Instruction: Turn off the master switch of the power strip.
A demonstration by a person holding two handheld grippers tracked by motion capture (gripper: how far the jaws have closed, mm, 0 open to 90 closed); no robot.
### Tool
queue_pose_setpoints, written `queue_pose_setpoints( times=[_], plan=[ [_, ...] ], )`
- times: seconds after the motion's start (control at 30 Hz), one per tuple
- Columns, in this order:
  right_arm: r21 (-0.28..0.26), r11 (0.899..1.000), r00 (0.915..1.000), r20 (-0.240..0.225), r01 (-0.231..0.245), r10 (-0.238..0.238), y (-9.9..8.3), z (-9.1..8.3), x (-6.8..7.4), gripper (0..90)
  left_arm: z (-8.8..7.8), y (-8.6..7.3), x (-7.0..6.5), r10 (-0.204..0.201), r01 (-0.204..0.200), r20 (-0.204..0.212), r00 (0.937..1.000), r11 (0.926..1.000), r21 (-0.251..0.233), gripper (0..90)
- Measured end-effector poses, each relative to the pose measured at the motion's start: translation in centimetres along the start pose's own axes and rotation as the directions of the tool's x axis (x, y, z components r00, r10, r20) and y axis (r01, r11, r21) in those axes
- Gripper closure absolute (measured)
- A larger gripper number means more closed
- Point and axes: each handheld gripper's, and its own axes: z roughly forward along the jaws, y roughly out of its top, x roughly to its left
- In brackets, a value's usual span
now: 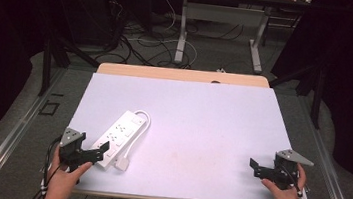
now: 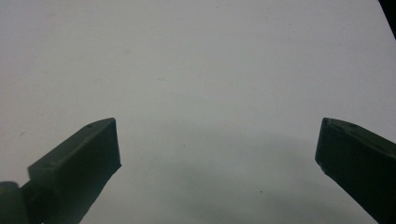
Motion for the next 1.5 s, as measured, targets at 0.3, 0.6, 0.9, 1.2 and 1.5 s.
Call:
queue_pose_setpoints(
  times=[0.3,0.6,0.9,1.2,1.5],
  plan=[
    [-0.037,0.999,0.9996,0.025,0.012,-0.011,0.0,-0.3,0.6,0.0,-0.4,-0.3,-0.1,0.019,-0.018,0.011,0.9998,0.9997,-0.014,0.9],
    [-0.023,0.999,0.9991,0.023,0.037,-0.036,0.0,-0.4,0.8,0.0,-0.5,0.9,-0.3,0.044,-0.044,-0.002,0.9990,0.9990,-0.008,0.8],
    [-0.019,0.999,0.9993,0.014,0.033,-0.033,0.1,-0.2,1.1,0.0,-0.3,1.9,-0.7,0.043,-0.044,0.007,0.9990,0.9989,0.015,3.6],
    [-0.039,0.999,0.9999,0.013,0.010,-0.009,0.2,-0.5,0.9,0.0,-0.2,3.3,-1.4,0.071,-0.072,0.019,0.9973,0.9970,0.030,7.6],
    [-0.048,0.999,0.9999,0.001,-0.012,0.012,0.5,-0.7,1.4,0.0,0.1,4.7,-1.2,0.050,-0.050,0.026,0.9984,0.9985,0.023,15.5]
  ],
)
